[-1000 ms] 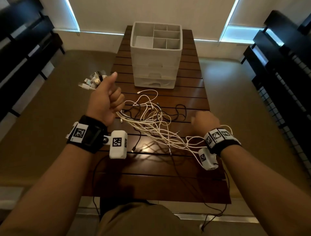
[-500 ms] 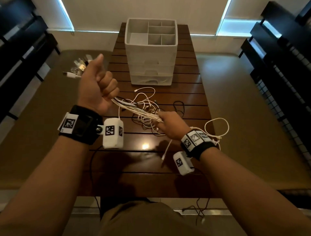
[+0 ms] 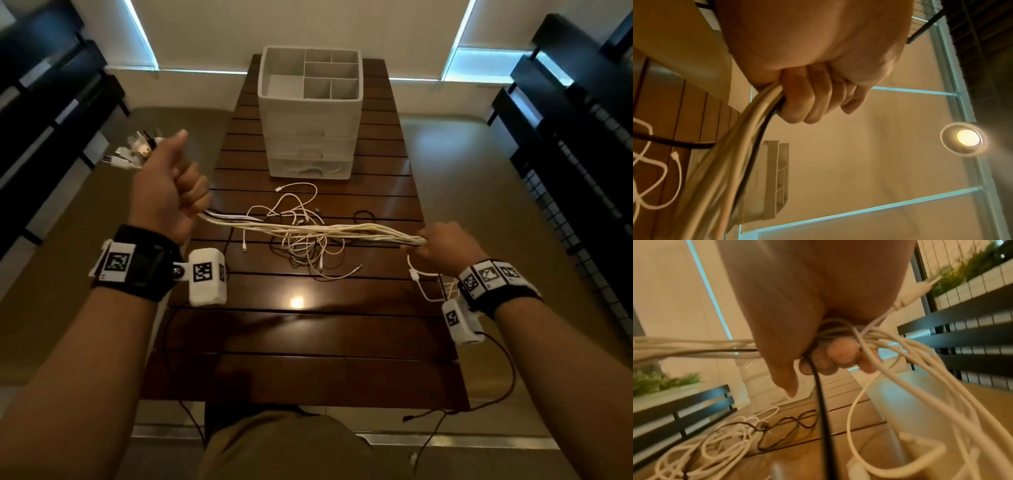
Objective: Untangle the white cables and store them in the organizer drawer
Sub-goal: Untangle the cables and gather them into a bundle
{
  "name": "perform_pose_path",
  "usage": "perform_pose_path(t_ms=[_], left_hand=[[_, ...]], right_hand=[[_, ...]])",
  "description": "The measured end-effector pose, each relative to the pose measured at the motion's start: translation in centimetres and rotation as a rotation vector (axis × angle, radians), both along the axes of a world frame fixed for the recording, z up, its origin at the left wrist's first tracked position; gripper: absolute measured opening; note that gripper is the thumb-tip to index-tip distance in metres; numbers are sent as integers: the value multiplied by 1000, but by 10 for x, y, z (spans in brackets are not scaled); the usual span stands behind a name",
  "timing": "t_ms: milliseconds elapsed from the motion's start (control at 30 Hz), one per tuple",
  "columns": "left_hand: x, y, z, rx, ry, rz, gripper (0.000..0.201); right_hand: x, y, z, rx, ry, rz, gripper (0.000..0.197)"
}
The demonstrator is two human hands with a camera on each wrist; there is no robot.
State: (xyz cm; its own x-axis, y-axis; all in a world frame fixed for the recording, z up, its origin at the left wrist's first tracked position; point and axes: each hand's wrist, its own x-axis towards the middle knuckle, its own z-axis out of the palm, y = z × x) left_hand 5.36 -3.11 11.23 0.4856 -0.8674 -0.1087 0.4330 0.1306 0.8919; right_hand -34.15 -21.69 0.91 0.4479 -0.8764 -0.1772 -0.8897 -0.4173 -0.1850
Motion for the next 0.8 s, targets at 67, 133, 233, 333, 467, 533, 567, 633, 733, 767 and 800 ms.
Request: perform_pose_path(t_ms=[67, 133, 233, 333, 467, 533, 567, 633, 733, 767, 800], left_hand=[[-9, -3, -4, 0, 8, -20, 56], [-17, -5, -5, 1, 4, -37, 55], [-29, -7, -6, 8, -24, -58, 56], [-37, -11, -11, 22, -27, -78, 57], [-33, -10, -15, 37, -27, -64, 57], [-28, -10, -16, 47, -30, -53, 57], [-27, -11, -16, 63, -34, -54, 56], [-33, -15, -18, 124, -85, -68, 54], [-55, -24, -30, 274, -277, -144, 46], [-65, -27, -36, 291, -362, -222, 42], [-77, -29, -42, 284, -453, -319, 40]], right_hand=[[-2, -1, 4, -39, 166, -56, 37], [-3, -1, 5, -84, 269, -116, 38], [1, 3, -1, 11, 378, -179, 34], [9, 8, -11, 96, 416, -132, 34], [21, 12, -27, 91, 300, -75, 35], [25, 13, -35, 86, 262, -75, 29], [26, 13, -37, 84, 251, -75, 27], [29, 12, -39, 68, 238, -69, 23], [33, 11, -38, 34, 210, -61, 22], [34, 12, -37, 26, 203, -60, 22], [35, 12, -36, 20, 200, -54, 22]])
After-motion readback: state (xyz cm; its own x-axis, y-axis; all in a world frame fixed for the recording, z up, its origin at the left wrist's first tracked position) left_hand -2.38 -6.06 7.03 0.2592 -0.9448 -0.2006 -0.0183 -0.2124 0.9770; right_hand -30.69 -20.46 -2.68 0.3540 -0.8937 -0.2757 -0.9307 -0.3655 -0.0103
